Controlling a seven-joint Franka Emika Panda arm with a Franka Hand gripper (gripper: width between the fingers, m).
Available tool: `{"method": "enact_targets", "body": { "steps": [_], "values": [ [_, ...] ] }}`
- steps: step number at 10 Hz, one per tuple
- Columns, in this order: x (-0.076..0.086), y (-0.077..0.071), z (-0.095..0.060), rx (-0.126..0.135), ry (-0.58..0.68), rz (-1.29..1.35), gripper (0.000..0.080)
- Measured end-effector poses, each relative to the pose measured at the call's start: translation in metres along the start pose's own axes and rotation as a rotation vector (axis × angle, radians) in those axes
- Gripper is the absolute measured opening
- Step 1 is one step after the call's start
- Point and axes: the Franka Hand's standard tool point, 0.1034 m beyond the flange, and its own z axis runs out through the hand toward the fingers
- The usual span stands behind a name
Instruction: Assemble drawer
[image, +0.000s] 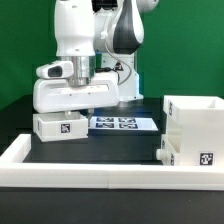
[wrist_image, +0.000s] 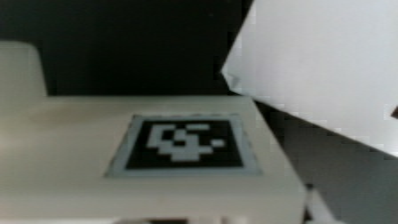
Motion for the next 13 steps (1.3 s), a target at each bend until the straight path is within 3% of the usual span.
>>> {"method": "enact_targets", "body": {
  "steps": [1, 2, 4, 6, 8, 11, 13],
  "values": [
    [0.002, 0.0, -0.002, 0.0, 0.001, 0.0, 0.0102],
    [0.006, 0.0, -0.005, -0.005, 0.006, -0.005, 0.004],
    [0.013, -0.003, -0.009, -0.01, 0.014, 0.0, 0.004],
    [0.034, -0.02, -0.015, -0.013, 0.031, 0.025, 0.004],
    [0.064, -0.038, -0.026, 0.0, 0.035, 0.038, 0.004],
    [0.099, -0.046, -0.037, 0.007, 0.048, 0.058, 0.0041],
    [0.098, -0.045, -0.037, 0.015, 0.037, 0.033, 0.0041]
  ]
}}
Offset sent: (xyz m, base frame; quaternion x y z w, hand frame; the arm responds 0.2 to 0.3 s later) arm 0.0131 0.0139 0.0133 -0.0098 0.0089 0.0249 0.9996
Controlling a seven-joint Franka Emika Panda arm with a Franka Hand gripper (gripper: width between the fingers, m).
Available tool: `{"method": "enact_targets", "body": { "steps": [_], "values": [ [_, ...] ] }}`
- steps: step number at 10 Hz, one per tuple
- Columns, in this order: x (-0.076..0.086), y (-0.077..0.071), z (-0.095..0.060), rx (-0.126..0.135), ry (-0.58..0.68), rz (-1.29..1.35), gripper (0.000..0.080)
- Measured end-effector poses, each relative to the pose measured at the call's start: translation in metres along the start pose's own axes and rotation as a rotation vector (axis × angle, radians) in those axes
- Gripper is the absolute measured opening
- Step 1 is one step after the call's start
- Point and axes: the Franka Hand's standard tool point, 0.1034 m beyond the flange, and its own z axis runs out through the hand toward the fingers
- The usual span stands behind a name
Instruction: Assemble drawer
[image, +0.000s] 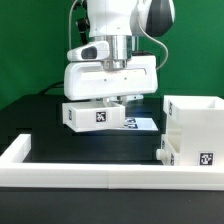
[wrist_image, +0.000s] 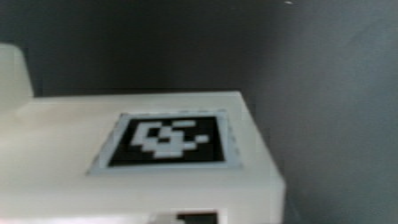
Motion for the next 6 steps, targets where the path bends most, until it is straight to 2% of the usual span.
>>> {"method": "enact_targets", "body": {
  "steps": [2, 3, 5, 6],
  "values": [
    [-0.001, 0.0, 0.002, 0.002, -0.005, -0.146, 0.0041],
    [-0.001, 0.003, 0.007, 0.006, -0.01, -0.311, 0.0041],
    [0.017, 0.003, 0.008, 0.024, -0.044, -0.529, 0.0041],
    [0.016, 0.007, 0.007, 0.023, -0.046, -0.587, 0.0041]
  ]
}}
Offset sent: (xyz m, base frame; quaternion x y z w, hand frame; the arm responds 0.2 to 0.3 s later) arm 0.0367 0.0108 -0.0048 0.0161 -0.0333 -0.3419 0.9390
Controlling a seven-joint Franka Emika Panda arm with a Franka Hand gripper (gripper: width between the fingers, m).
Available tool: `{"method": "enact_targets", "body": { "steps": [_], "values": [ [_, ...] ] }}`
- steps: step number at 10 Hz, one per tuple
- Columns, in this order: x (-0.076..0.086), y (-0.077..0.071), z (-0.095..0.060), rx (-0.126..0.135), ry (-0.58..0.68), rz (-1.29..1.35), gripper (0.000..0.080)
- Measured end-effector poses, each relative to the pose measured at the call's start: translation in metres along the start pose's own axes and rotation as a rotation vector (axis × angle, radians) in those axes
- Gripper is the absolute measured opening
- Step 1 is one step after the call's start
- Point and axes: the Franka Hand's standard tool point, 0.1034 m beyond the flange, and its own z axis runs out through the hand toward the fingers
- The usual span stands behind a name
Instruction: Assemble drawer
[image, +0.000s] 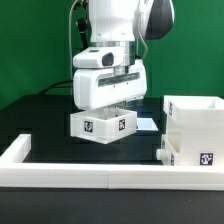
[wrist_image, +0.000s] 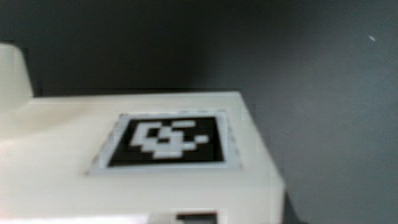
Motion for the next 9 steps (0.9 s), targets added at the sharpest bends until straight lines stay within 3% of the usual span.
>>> {"method": "enact_targets", "body": {
  "steps": [4, 7, 9],
  "values": [
    [-0.003, 0.004, 0.002, -0.004, -0.01, -0.303, 0.0041],
    [0.011, 0.017, -0.003, 0.006, -0.031, -0.498, 0.0041],
    [0.009, 0.016, -0.001, 0.009, -0.034, -0.545, 0.0041]
  ]
}}
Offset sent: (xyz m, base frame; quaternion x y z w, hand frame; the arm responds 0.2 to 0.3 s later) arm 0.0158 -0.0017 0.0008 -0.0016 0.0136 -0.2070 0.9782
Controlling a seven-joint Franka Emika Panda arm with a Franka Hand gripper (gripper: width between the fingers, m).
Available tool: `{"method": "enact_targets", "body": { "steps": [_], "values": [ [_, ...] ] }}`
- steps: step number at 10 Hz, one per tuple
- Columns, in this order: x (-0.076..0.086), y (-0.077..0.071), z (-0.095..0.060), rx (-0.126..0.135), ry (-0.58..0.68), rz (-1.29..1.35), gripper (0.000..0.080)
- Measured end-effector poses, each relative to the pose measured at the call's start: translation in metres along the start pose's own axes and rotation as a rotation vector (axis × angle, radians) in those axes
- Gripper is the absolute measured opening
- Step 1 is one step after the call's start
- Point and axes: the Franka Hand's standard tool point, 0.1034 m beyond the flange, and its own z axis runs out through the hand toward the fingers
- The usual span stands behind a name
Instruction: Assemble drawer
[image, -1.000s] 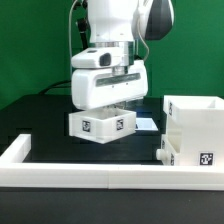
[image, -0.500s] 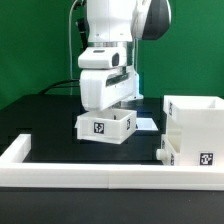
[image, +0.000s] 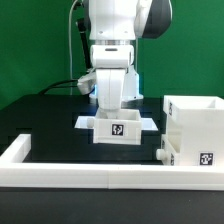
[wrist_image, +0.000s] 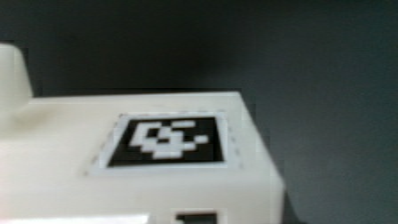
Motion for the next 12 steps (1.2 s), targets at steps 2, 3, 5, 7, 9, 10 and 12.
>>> {"method": "enact_targets", "body": {
  "steps": [2, 3, 5, 7, 9, 10, 12],
  "values": [
    [0.004, 0.007, -0.001, -0.004, 0.001, -0.007, 0.0041],
    [0.011, 0.015, -0.005, 0.004, 0.001, -0.01, 0.0041],
    [0.019, 0.036, -0.006, 0.037, 0.003, -0.022, 0.0041],
    [0.021, 0.041, -0.005, 0.033, 0.006, -0.017, 0.0041],
    [0.021, 0.041, -0.004, 0.034, 0.006, -0.016, 0.0041],
    [0.022, 0.041, -0.004, 0.038, 0.006, -0.017, 0.0041],
    [0.029, 0.055, -0.007, 0.038, 0.007, -0.028, 0.0041]
  ]
}}
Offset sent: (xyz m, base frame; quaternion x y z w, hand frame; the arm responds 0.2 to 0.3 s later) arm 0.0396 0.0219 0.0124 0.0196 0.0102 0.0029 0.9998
